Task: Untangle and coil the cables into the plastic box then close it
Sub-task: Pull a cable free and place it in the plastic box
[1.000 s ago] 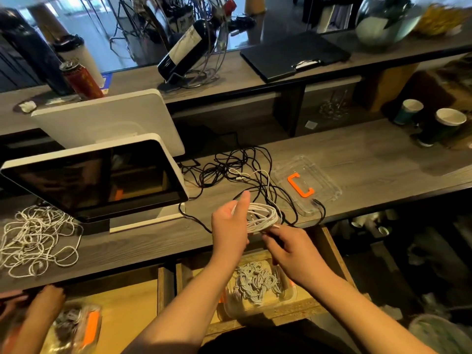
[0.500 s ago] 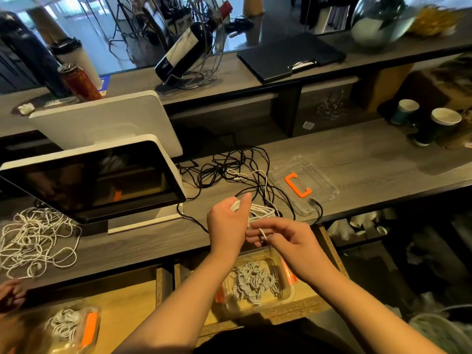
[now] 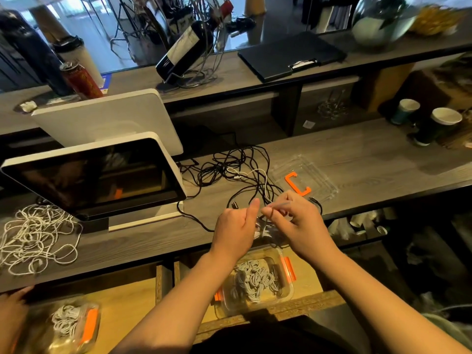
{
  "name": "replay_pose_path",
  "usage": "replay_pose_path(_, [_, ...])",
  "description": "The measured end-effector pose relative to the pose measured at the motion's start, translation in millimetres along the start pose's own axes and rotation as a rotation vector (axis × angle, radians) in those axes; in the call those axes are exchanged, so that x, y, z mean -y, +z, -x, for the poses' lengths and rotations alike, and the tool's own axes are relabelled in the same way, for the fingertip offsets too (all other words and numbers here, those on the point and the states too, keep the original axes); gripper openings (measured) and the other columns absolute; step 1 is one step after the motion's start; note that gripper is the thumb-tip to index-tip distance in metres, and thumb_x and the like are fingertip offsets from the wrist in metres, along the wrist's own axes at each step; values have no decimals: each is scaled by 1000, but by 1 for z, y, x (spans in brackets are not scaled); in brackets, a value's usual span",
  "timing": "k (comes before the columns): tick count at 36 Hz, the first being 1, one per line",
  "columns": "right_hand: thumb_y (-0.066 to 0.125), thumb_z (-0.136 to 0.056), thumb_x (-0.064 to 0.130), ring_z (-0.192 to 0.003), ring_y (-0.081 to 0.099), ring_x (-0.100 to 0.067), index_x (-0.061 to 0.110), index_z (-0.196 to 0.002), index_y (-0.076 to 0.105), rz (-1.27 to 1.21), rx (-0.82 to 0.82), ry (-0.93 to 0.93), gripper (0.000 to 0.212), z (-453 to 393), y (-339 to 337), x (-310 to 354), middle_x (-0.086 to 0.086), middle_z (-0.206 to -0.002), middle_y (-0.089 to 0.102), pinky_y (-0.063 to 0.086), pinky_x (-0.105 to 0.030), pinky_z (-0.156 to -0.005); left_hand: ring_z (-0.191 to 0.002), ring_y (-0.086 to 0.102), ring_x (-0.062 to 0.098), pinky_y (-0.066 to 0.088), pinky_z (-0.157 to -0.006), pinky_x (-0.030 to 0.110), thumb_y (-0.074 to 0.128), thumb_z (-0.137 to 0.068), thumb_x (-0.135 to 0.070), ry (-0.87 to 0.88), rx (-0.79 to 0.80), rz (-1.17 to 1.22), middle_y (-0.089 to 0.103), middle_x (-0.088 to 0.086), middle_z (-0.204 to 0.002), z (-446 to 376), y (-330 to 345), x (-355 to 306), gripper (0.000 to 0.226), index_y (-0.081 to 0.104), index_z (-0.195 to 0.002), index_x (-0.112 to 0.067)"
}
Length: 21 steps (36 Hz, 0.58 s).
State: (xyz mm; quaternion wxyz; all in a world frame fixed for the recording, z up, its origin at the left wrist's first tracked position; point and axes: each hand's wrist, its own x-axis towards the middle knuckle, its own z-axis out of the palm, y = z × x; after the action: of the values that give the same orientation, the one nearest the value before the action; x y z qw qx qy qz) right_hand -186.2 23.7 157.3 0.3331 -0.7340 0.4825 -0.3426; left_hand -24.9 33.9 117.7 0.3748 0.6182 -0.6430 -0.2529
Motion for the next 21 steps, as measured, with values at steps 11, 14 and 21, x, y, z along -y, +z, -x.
replay_pose_path(11, [58, -97, 31, -64, 57, -10, 12, -77, 68, -398, 262, 343, 29, -1, 1, -6, 0, -68, 64, 48, -24, -65, -42, 50, 13, 39, -41, 30, 39, -108, -24, 667, -174, -90, 54, -1, -50, 2, -4, -3, 57, 64, -60, -9])
replay_pose_path(14, [56, -98, 34, -73, 59, -19, -5, -92, 67, -509, 274, 430, 41, 2, 1, -2, -20, -80, 66, 49, -26, -71, -42, 48, 16, 39, -43, 32, 46, -105, -17, 719, -244, -93, 55, 1, -50, 2, -4, -4, 53, 63, -56, -8])
replay_pose_path(21, [55, -100, 25, -64, 55, -15, 1, -83, 64, -604, -135, 405, 31, 8, 7, 3, -5, -69, 61, 46, -26, -62, -41, 35, 10, 31, -44, 35, 48, -96, -36, 97, -132, 113, 39, -1, -42, 1, 4, -26, 52, 44, -48, -15])
